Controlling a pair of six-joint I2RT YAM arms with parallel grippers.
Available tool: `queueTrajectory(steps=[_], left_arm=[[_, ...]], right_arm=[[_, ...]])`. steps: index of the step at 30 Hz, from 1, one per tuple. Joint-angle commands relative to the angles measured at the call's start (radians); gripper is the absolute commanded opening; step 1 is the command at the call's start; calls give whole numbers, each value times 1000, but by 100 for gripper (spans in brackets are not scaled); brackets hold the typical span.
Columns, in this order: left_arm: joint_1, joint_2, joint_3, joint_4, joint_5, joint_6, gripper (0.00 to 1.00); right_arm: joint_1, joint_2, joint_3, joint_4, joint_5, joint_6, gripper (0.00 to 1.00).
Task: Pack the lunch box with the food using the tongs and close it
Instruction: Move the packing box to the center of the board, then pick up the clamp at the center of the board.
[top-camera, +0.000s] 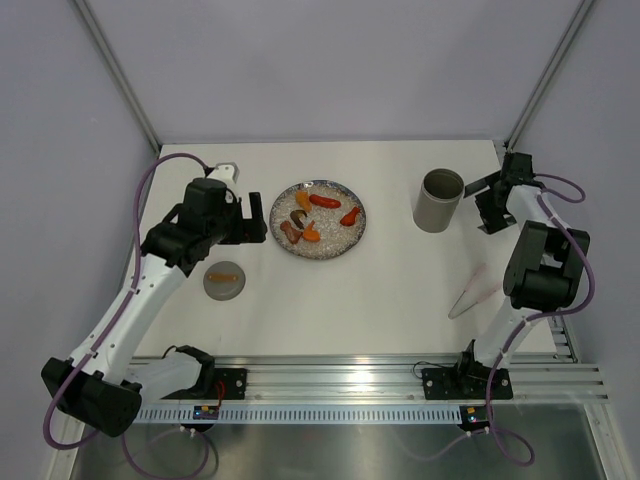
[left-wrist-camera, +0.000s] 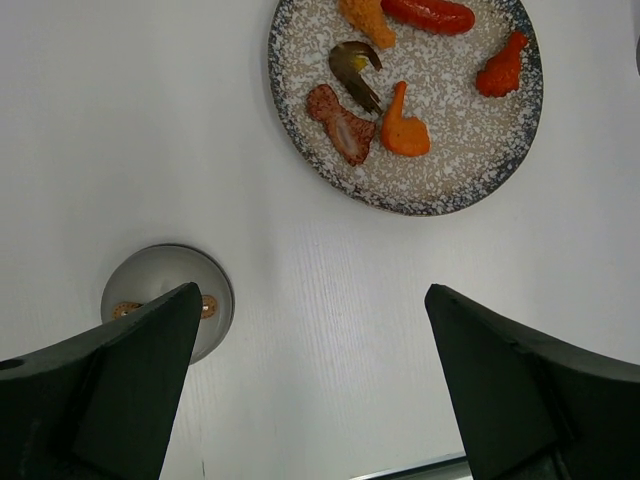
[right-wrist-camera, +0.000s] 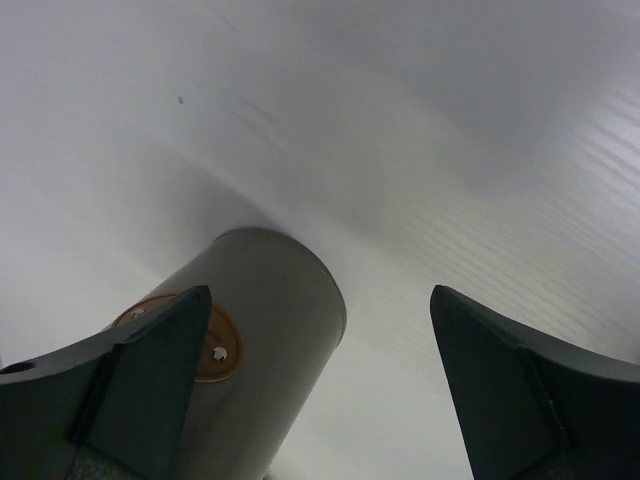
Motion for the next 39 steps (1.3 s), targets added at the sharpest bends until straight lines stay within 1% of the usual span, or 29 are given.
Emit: queueTrajectory(steps=[1, 2, 6, 11, 16, 18, 19, 20, 22, 24, 26, 28, 29, 31, 33, 36, 39], left_arm=[[-4, -40, 9, -3, -26, 24, 99], [-4, -44, 7, -5, -28, 25, 99], [-4, -44, 7, -17, -32, 21, 99], [-4, -49, 6, -22, -32, 19, 99], [-4, -55, -6, -23, -37, 19, 99], [-4, -55, -14, -20, -32, 16, 99], [-4, -55, -16, -20, -31, 16, 99], [-4, -53, -17, -19, -29, 16, 99], [-4, -56, -20, -17, -29, 15, 99], [-4, -56, -20, -14, -26, 16, 99], [-4, -61, -19, -13, -20, 18, 99], [-4, -67, -23, -5, -16, 18, 99], [-4, -67, -23, 4, -3, 18, 99], [-4, -63, -20, 4, 7, 16, 99], [-4, -58, -16, 1, 18, 13, 99], [-2, -64, -28, 13, 18, 15, 99], [-4, -58, -28, 12, 17, 19, 99]], right_arm=[[62, 67, 81, -5, -44, 45, 99], [101, 76, 97, -16, -41, 51, 100], [173, 114, 134, 9, -79, 100, 100], [206, 150, 183, -2, -91, 119, 99], [206, 84, 177, -59, -6, 50, 99], [206, 47, 157, -82, 68, 19, 99], [206, 4, 148, -114, 102, -21, 100], [204, -19, 122, -128, 160, -38, 99], [185, -97, 83, -155, 198, -88, 99], [160, -176, 10, -163, 208, -124, 99], [129, -223, -50, -211, 224, -159, 99], [128, -293, -98, -269, 243, -162, 100], [128, -318, -151, -290, 263, -153, 99], [128, -381, -196, -362, 303, -115, 100], [128, -442, -265, -407, 304, -66, 99], [128, -508, -360, -430, 280, -18, 99], [128, -563, -447, -400, 272, -13, 99]])
